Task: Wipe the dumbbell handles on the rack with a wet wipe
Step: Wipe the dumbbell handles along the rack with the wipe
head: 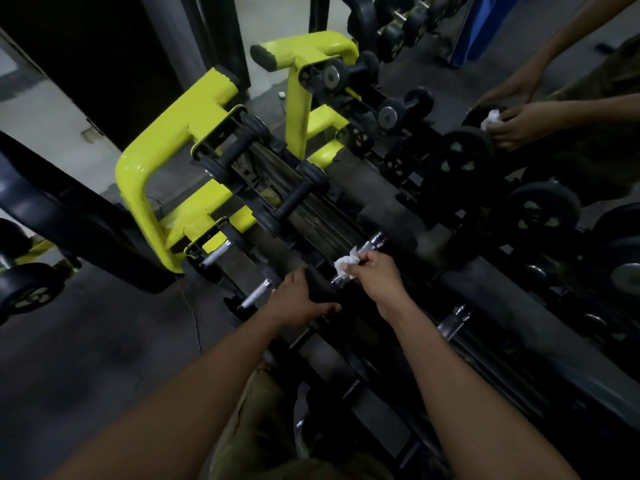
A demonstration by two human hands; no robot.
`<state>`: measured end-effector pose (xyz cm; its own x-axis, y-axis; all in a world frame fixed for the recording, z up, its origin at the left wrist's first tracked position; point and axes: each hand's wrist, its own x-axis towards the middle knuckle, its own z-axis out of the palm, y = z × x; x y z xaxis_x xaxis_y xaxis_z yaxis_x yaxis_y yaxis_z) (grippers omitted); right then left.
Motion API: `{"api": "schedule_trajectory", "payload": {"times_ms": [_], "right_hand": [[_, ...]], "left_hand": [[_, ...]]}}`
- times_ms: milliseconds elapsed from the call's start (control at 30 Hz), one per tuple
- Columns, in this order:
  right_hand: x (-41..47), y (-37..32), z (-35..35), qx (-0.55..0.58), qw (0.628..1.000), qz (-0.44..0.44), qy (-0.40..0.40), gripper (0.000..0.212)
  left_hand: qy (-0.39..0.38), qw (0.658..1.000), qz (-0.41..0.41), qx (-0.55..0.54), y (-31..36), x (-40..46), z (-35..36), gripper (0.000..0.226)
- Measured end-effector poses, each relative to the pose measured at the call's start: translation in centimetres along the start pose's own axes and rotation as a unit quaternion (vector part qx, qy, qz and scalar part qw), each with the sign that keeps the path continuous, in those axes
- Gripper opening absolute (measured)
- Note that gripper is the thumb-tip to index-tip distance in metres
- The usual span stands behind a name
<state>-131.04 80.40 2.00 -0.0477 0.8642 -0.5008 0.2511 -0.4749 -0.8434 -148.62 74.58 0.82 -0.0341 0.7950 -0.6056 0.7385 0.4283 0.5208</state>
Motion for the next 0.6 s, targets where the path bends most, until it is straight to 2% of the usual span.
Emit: {"api": "schedule_trajectory", "payload": {"times_ms": [67, 167, 300, 533, 600], "right_hand": [[0.3, -1.5, 0.1, -0.006, 1.000, -0.013, 0.006, 0.011], [1.1, -3.6, 1.0, -0.014, 0.999, -0.027, -0.013, 0.009], [3.0, -6.1, 3.3, -0.032, 0.998, -0.051, -0.030, 0.009], [7.1, -9.5, 8.4, -0.183, 0.976, -0.117, -0.001, 0.012], [8.7, -10.1, 10.1, -0.242, 0.959, -0.146, -0.004, 0.013]], "left_hand": [[0.005, 0.999, -0.001, -0.043, -0.7, -0.2, -1.2, 0.133], [0.030, 0.996, -0.001, -0.082, -2.0, 0.1, -3.1, 0.113], [0.085, 0.993, 0.003, -0.081, -3.5, 1.8, -6.8, 0.103], [0.124, 0.992, 0.014, -0.035, -5.1, 7.0, -12.4, 0.083], [0.117, 0.993, 0.019, -0.022, -5.7, 8.6, -13.1, 0.088]]}}
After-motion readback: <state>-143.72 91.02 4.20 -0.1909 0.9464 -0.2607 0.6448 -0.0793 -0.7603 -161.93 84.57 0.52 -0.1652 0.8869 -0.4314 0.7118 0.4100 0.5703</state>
